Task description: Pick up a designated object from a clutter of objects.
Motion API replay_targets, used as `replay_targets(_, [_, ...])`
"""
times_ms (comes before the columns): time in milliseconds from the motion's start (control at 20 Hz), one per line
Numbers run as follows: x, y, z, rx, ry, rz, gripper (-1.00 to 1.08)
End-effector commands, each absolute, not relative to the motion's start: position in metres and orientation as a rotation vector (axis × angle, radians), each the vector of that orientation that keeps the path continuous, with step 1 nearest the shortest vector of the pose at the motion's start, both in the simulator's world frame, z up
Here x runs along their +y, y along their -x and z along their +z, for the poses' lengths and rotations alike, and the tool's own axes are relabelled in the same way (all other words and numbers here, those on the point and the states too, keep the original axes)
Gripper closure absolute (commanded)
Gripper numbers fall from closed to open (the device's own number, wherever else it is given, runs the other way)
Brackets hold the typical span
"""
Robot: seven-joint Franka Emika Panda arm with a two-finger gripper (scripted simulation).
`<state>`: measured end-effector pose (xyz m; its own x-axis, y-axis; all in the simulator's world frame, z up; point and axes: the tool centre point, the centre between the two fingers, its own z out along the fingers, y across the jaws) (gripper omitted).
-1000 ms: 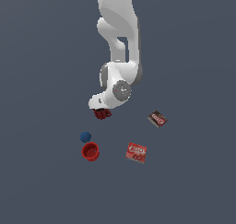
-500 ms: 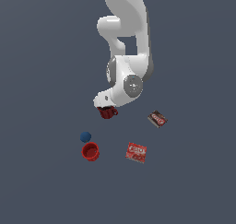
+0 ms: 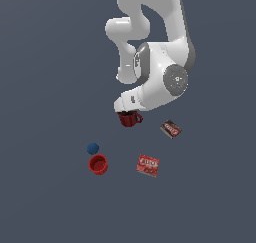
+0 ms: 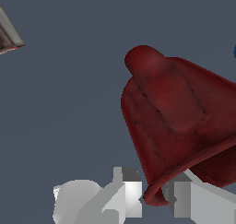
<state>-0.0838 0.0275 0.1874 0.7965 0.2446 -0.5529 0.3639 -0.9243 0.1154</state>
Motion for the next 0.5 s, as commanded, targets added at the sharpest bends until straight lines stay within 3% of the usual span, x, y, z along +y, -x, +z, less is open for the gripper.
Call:
replay_targets(0, [0.045,0.074,0.208,0.476,-2.771,-0.807,1.08])
replay_targets(450, [0.096,0.044,0.267,0.476,-2.771,-0.807,1.08])
